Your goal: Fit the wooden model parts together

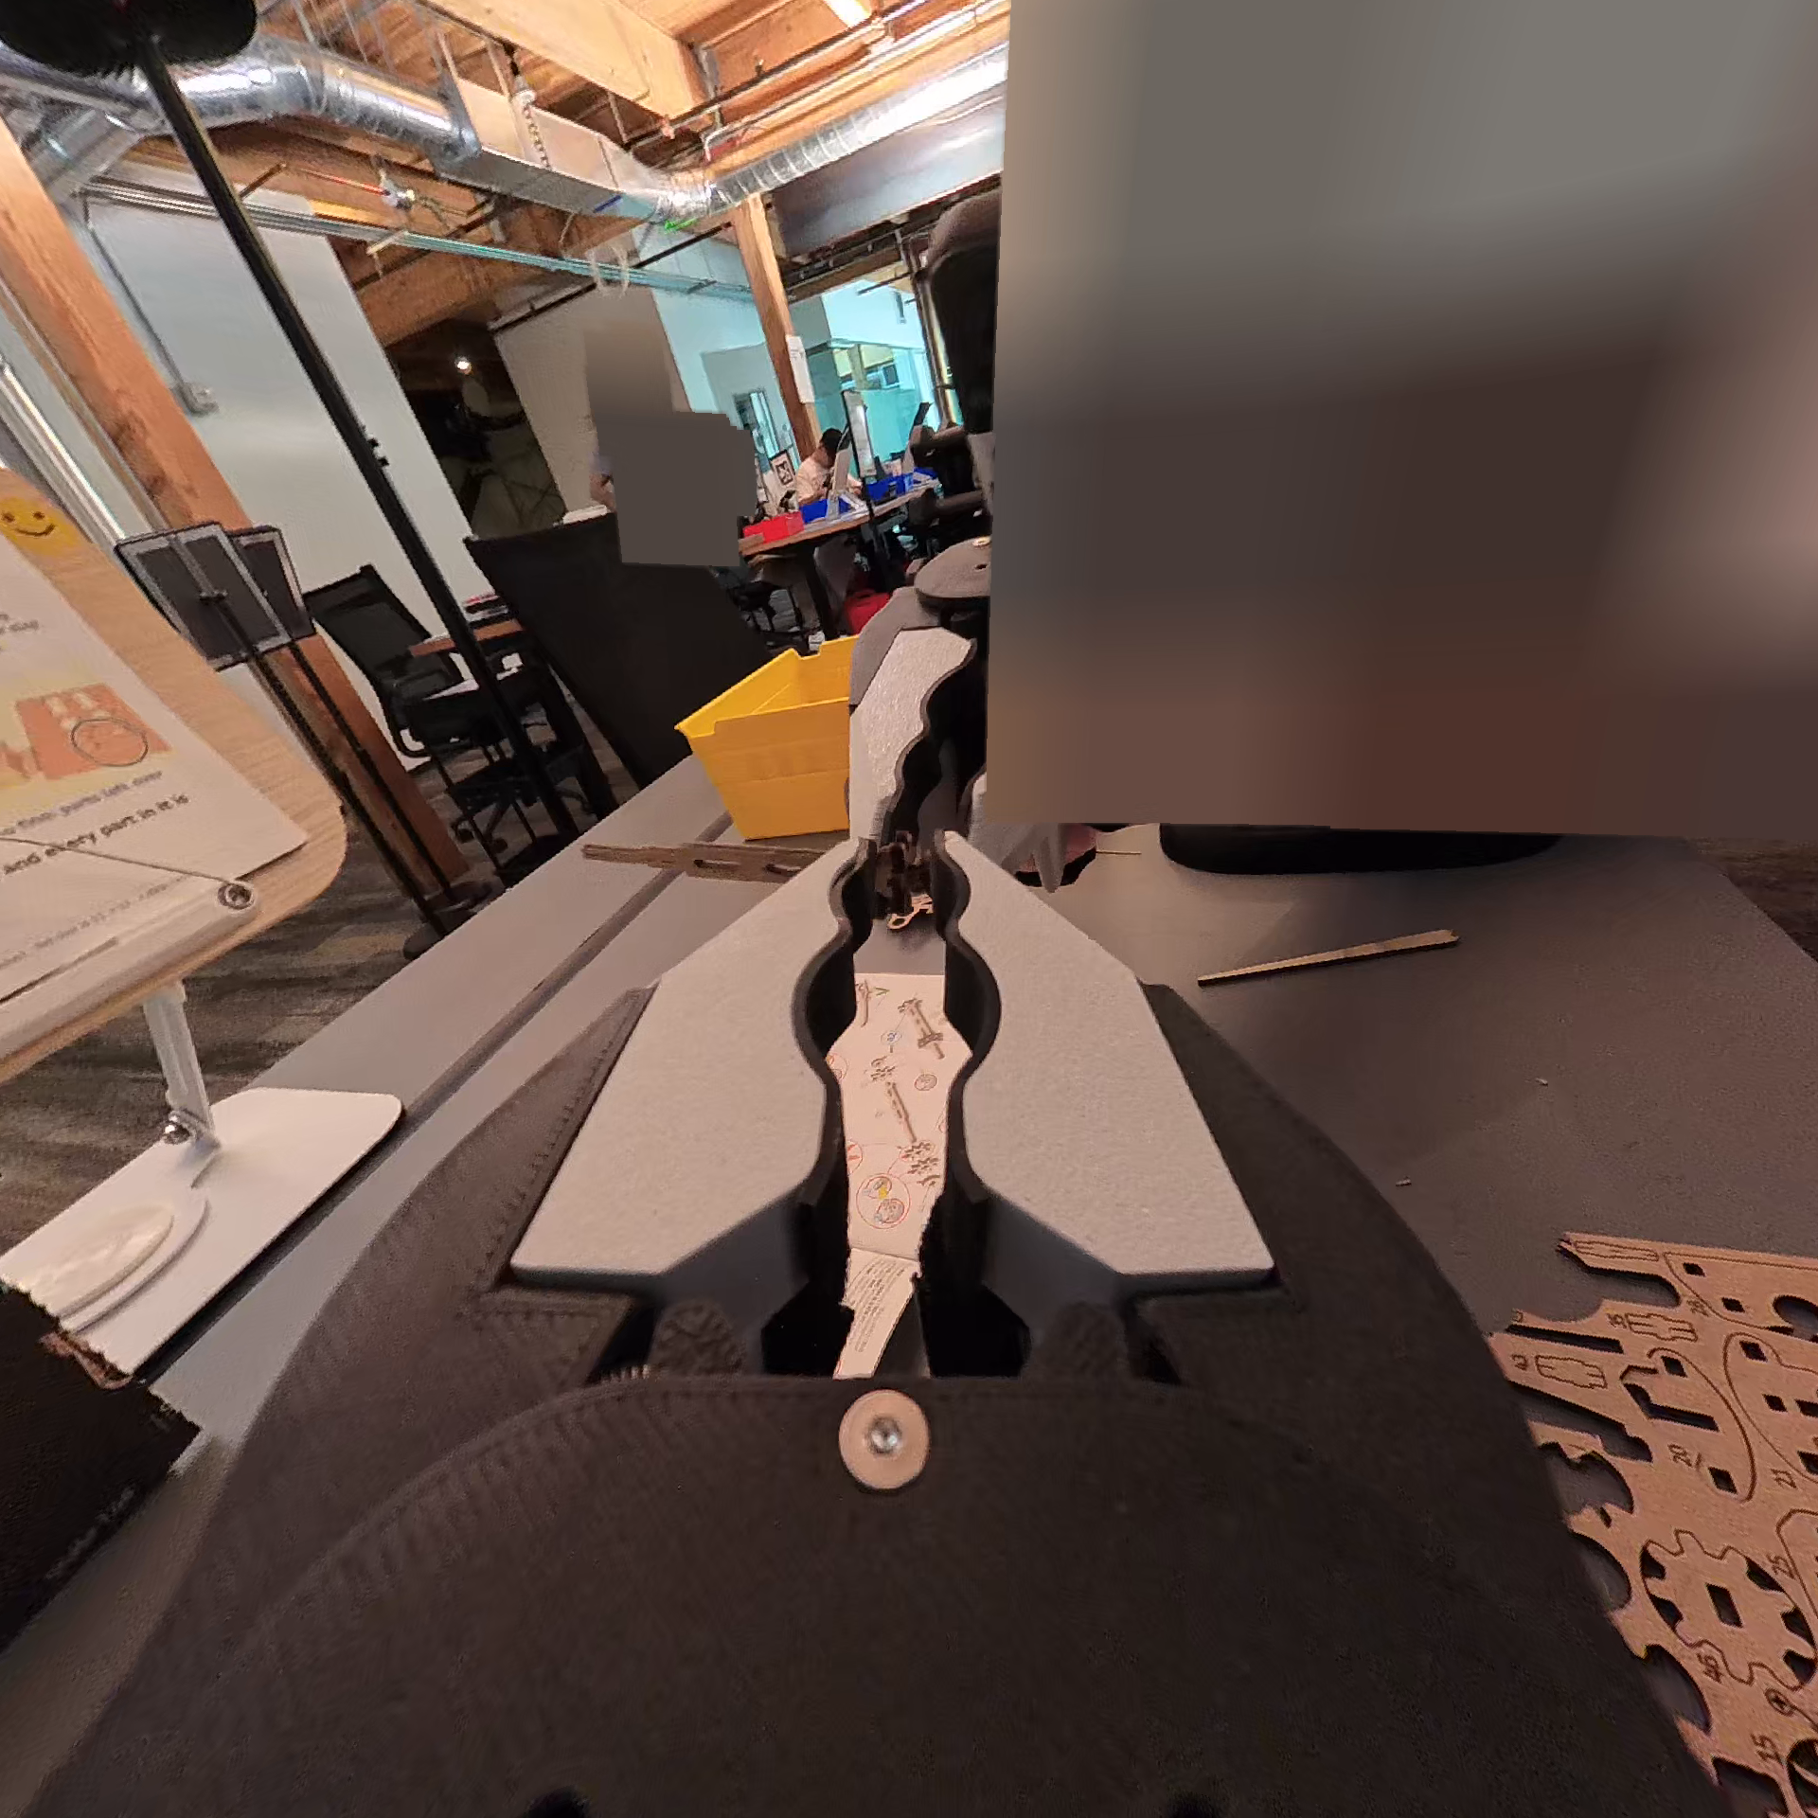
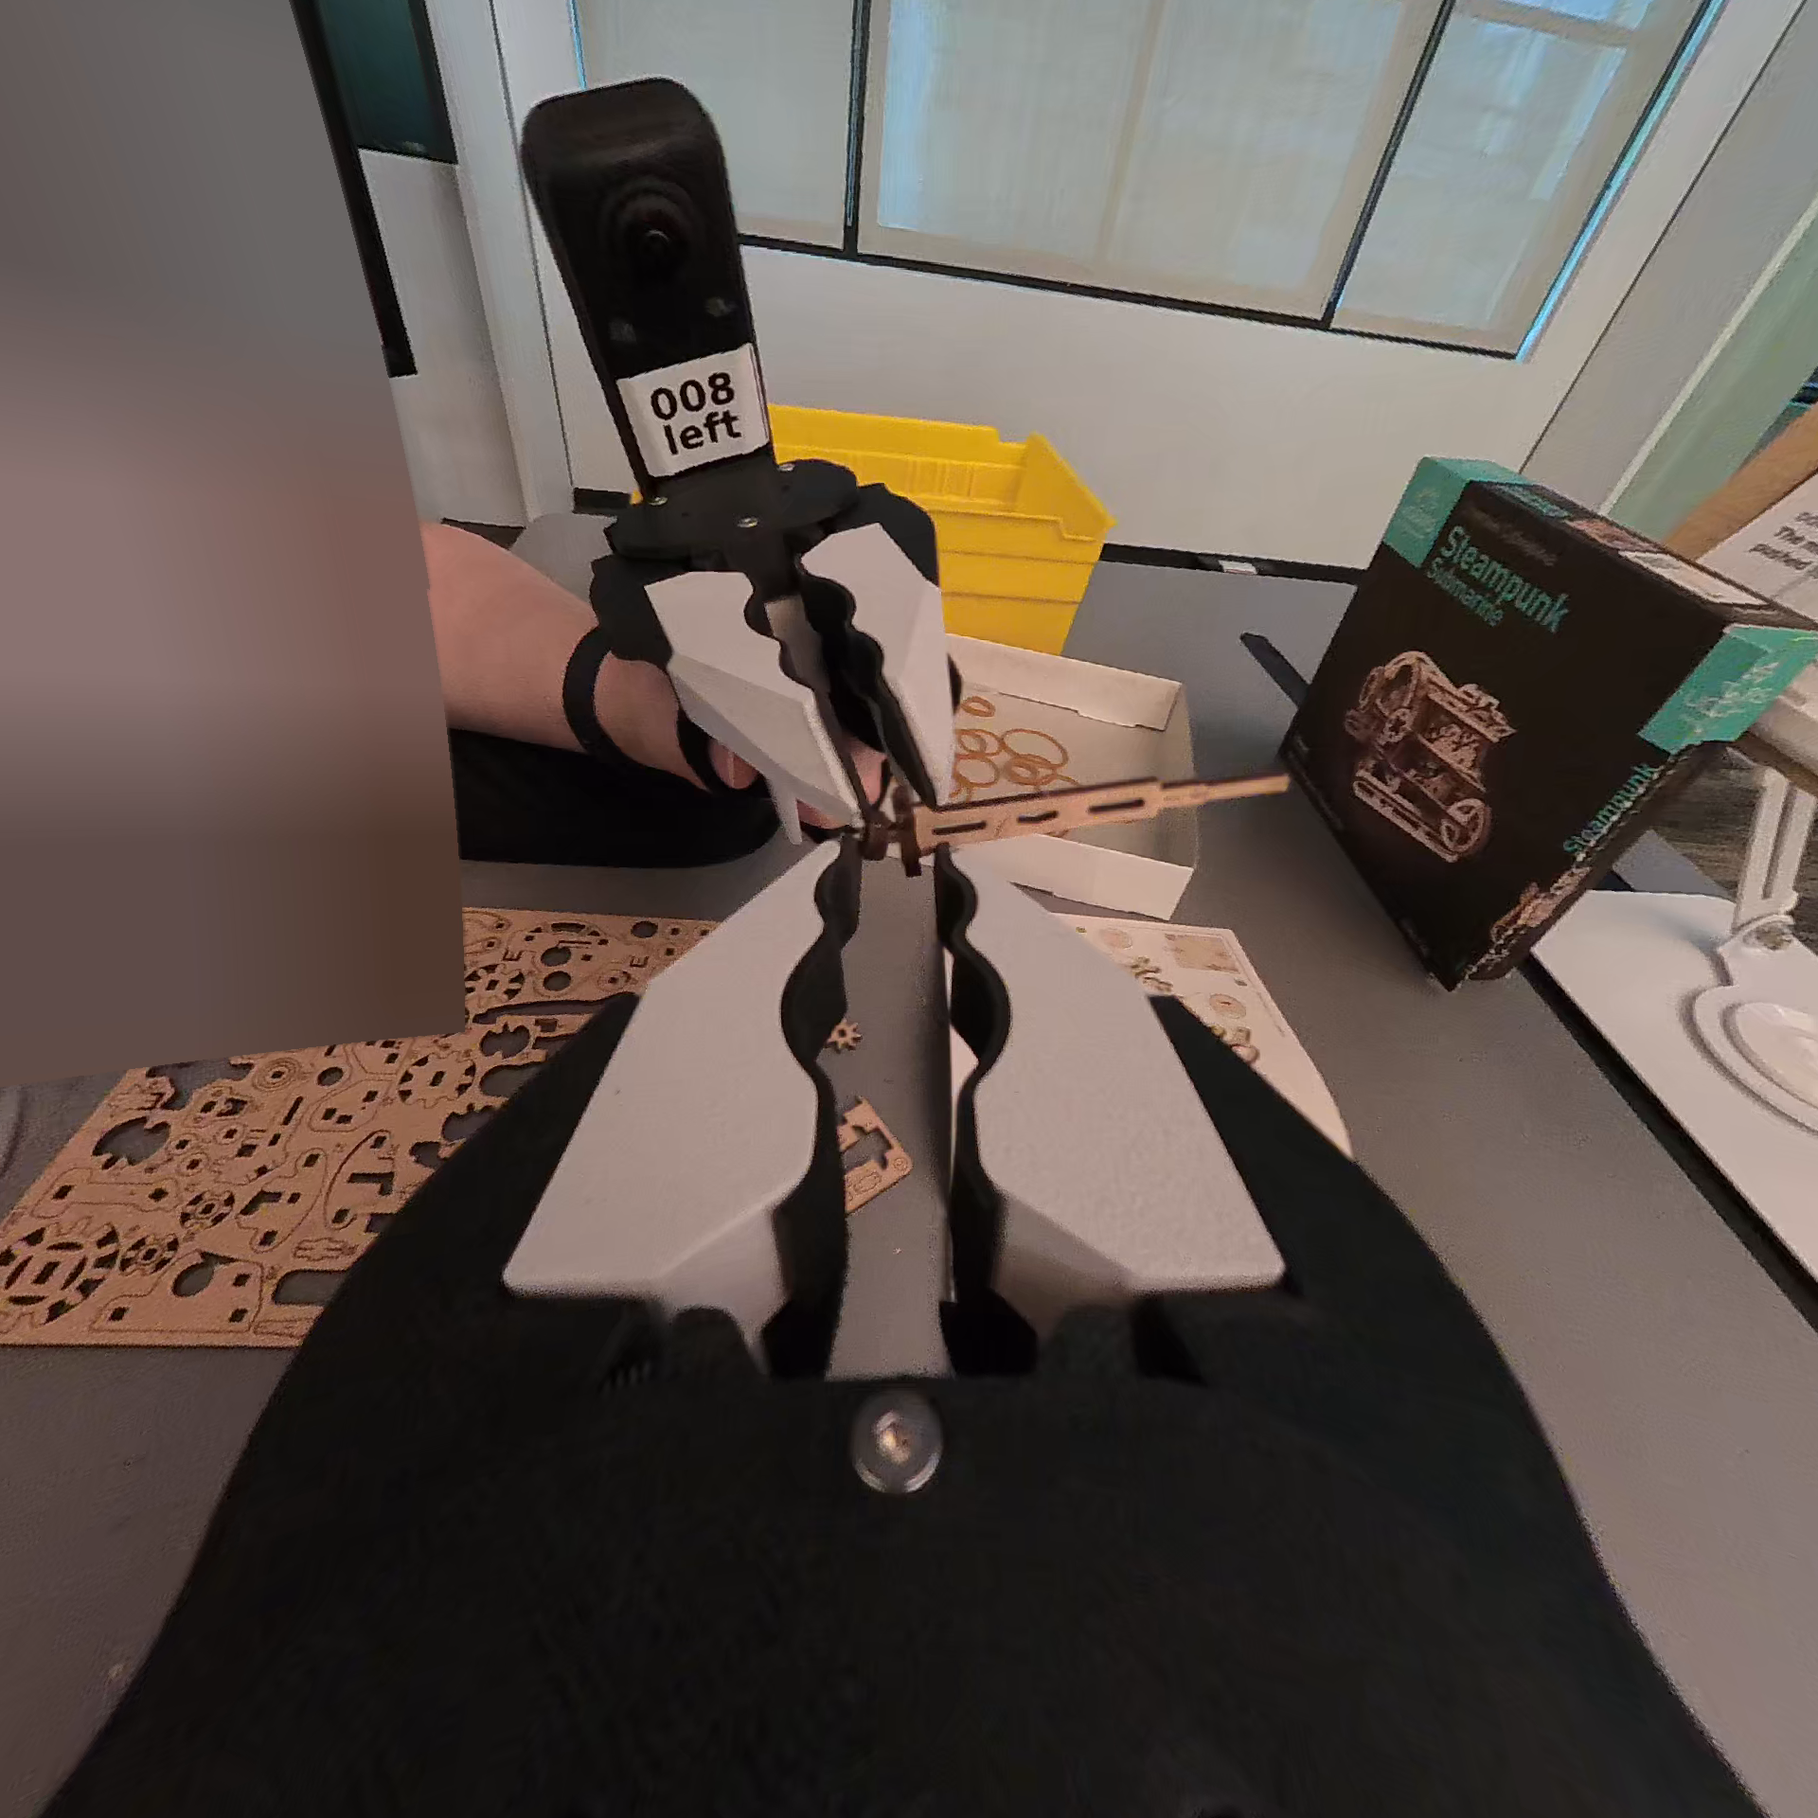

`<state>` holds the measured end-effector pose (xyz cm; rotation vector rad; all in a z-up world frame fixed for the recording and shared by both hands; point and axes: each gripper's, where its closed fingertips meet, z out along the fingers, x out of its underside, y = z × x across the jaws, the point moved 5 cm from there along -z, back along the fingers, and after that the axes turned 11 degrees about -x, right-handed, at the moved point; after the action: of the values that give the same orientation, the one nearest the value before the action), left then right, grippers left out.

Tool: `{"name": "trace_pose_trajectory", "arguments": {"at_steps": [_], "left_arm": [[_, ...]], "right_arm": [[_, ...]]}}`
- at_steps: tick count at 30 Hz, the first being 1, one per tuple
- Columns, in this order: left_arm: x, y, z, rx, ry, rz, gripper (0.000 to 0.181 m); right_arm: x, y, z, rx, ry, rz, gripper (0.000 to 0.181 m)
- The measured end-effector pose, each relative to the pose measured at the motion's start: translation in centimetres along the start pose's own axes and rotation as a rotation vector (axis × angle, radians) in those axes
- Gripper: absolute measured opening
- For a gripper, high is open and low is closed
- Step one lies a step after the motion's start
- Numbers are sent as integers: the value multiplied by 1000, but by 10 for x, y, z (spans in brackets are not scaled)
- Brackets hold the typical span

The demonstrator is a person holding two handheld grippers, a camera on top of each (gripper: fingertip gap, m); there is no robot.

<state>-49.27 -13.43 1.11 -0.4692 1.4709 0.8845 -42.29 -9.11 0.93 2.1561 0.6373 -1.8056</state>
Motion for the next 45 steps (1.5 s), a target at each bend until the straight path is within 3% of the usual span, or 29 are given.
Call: {"name": "trace_pose_trajectory", "arguments": {"at_steps": [29, 45], "left_arm": [[5, -3, -3, 97, 10, 18, 9], [0, -4, -6, 176, -19, -86, 7]], "right_arm": [[2, 2, -1, -66, 3, 43, 11], [-4, 9, 0, -61, 7, -14, 10]]}}
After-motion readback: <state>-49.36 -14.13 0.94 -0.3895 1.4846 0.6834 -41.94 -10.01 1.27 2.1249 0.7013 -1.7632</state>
